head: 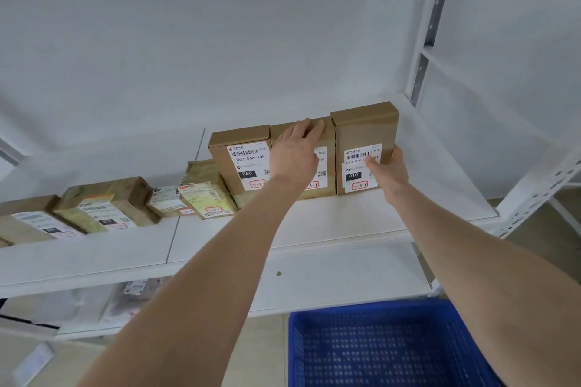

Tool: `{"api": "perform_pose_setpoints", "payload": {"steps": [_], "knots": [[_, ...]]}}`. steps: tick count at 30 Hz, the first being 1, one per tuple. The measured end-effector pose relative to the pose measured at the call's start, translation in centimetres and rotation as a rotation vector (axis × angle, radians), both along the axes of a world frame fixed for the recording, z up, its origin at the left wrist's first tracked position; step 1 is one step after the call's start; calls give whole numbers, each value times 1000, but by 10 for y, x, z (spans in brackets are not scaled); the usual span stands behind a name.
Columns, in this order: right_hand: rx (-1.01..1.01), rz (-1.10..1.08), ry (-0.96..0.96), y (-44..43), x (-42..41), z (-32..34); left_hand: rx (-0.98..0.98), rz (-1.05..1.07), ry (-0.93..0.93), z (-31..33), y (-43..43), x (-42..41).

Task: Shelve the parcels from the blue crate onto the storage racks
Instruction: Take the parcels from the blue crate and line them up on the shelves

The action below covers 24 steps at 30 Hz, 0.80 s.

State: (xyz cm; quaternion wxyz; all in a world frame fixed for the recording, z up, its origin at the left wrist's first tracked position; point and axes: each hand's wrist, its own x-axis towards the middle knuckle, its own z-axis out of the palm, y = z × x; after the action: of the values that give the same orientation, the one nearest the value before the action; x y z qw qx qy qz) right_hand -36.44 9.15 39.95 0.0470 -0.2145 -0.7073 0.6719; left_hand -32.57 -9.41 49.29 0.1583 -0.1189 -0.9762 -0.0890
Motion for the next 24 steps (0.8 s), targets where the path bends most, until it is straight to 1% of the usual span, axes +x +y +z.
{"api": "perform_pose_setpoints", "payload": {"steps": [4,9,14,20,24], "knots": [[-35,-48,41,-5,-1,0,-3,5,11,-2,0,-1],[-7,-78,59,-11,0,-2,7,0,30,-7,-1,-5],[-18,-99,71,-13,3,-1,-31,-17,48,-13,-2,-5],[20,-69,55,-8,4,1,-131,-21,35,-11,-1,-2],[41,-41,16,-8,5,5,-96,-19,57,-11,-2,9]]}}
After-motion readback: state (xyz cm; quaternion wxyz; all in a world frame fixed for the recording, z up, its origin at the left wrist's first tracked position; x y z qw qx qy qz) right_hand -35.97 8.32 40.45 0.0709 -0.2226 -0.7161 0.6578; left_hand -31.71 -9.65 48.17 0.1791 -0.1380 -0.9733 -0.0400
